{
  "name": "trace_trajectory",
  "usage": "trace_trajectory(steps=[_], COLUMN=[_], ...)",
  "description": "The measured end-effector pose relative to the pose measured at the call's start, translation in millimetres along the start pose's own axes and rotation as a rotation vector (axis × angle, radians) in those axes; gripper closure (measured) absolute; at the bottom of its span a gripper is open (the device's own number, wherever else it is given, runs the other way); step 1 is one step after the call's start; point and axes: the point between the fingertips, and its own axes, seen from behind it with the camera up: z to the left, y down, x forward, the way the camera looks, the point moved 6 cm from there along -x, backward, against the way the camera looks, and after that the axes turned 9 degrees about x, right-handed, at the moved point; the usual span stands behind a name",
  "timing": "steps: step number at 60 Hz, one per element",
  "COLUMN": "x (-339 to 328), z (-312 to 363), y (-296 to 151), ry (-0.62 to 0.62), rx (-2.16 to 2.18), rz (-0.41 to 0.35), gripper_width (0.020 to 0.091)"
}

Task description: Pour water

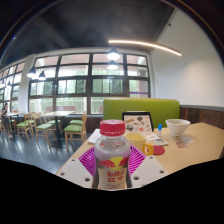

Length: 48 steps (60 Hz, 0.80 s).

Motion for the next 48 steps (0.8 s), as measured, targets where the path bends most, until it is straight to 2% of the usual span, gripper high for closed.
trace_trajectory(steps=[9,18,26,32,33,39,48], x=[5.3,24.5,64.3,84.5,102.9,132.8,161.0], z=[-0.8,20.3,34.8,29.5,18.0,2.2,-12.1], y=[-1.8,-17.2,-47.0,-73.4,-66.8,-75.4,-79.7], ry=[-0.02,-0.122,-0.242,-0.239,-0.254,-0.272,-0.318], rx=[0.023,0.26,0.702,1.044,1.098,1.511,1.99], rz=[0.025,0.063,0.073,0.049,0.043,0.049,0.097], gripper_width=[0.0737,0.0739,0.0736,0.0738,0.0753,0.0739,0.073])
